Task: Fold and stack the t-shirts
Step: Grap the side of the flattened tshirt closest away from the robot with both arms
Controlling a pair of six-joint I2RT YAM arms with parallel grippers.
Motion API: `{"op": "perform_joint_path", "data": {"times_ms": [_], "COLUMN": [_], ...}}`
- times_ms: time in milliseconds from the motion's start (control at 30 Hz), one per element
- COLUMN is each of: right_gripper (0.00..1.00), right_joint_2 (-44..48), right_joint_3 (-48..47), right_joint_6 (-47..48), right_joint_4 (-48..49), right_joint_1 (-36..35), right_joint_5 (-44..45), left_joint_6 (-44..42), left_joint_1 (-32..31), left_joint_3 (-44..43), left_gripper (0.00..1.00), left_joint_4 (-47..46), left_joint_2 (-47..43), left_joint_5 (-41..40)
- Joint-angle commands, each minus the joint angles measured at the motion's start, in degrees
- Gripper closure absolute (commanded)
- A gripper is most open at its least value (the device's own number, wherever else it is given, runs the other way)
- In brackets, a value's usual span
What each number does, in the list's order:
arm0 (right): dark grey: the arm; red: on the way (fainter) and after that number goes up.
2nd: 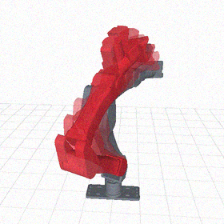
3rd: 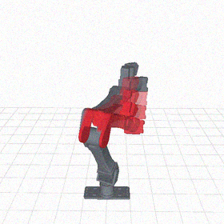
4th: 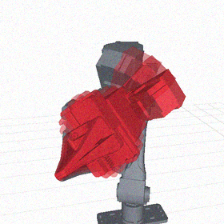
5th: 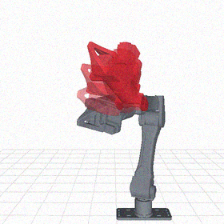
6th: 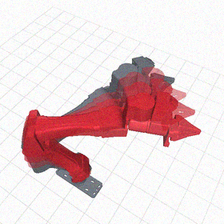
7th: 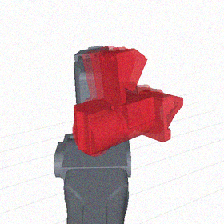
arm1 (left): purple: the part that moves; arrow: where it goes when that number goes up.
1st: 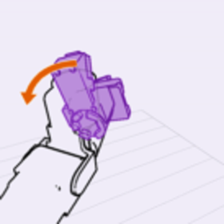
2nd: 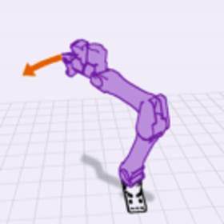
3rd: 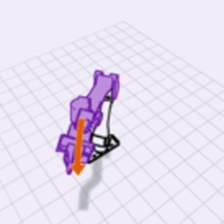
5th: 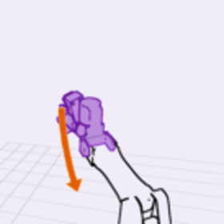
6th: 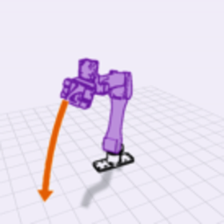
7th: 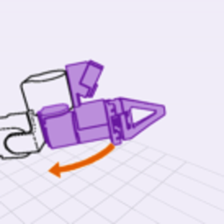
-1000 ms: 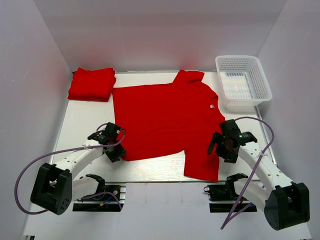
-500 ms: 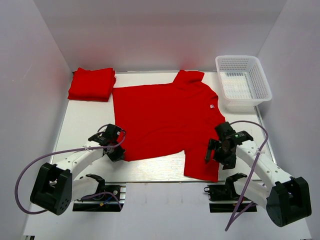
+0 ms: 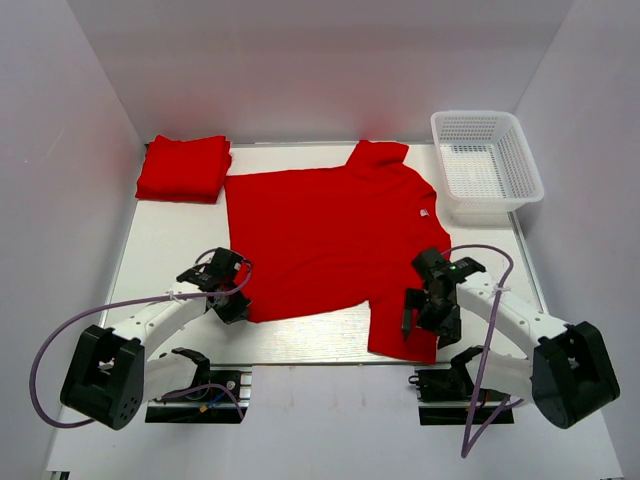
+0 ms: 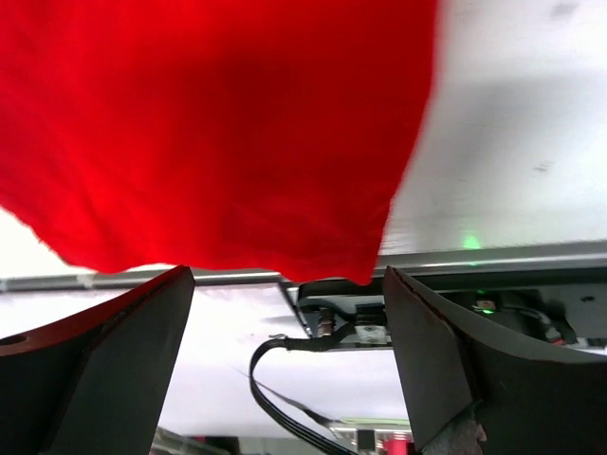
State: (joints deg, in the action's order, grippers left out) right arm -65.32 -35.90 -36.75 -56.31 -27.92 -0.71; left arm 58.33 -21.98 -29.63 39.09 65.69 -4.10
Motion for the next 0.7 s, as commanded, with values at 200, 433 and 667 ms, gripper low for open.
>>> {"op": "perform_joint_path", "data": {"times_ms": [200,433,667], "right_gripper": [0.15,0.19,0.25], "right_joint_2": [-4.5,-5.3,-8.2], "right_joint_3": [-3.2,-0.9,1.0], "right_joint_6": [1.2,-3.2,-5.8], "right_joint_4": [2.6,4.9,7.8], "right_joint_1": [-7.7,-10.7,-11.7], "right_joint_5": [-1.6,-0.8,-0.7], "left_joint_6": [-1.9,-1.9,-1.9], "left_joint_1": [-0.3,-0.3,-0.3], "left_joint_3": [-1.4,-1.4,-1.4], "left_gripper": [1.00,1.00,1.00], "left_joint_4": [1.7,2.3,3.4], "left_joint_2": [1.2,1.2,1.2], "left_joint_5": [-2.4,-2.4,-2.9]}}
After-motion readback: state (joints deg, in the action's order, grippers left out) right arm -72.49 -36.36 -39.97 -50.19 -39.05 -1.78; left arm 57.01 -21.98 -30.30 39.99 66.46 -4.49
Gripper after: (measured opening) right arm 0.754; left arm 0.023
